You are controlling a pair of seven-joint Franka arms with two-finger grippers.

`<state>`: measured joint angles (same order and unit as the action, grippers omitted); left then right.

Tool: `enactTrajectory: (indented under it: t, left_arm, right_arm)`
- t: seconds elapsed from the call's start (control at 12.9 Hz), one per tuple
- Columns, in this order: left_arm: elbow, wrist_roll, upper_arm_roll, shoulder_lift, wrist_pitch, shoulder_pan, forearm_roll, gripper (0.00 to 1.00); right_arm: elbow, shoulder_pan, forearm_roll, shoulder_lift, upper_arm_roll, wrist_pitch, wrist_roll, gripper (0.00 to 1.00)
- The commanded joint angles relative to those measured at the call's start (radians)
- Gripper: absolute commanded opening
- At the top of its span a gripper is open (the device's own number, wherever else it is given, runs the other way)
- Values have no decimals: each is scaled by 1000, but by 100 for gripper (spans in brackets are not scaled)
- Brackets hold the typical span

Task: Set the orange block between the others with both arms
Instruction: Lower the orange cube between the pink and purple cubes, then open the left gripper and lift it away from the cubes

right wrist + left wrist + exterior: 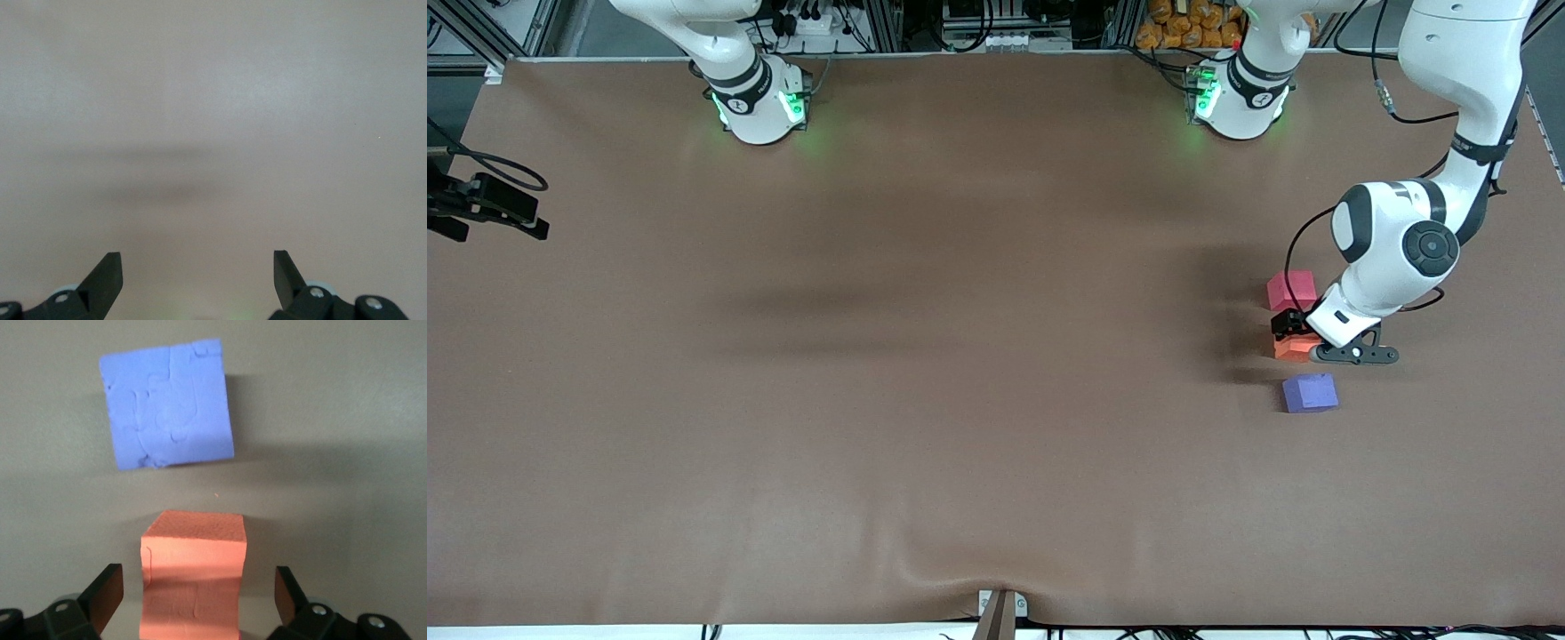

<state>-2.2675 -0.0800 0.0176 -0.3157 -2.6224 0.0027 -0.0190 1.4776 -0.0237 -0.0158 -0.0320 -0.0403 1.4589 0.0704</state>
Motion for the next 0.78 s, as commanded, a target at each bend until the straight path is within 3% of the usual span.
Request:
enactTrajectory:
  t: [0.0,0.16,0.39,0.7]
  left_arm:
    - [9,-20,-8,18,4,5,19,100]
    - [48,-20,-10,35,75,5,18,100]
    - [181,-23,-10,52,295,5,18,100]
    - [348,-23,-18,52,476,7,18,100]
  right_arm:
    - [-14,7,10,-2,-3,-5,-14,100]
    - [-14,7,8,-2,-1,-6,-14,100]
    - [-14,7,7,-2,-1,-6,-14,100]
    - [-13,8,7,-2,-1,-5,-14,100]
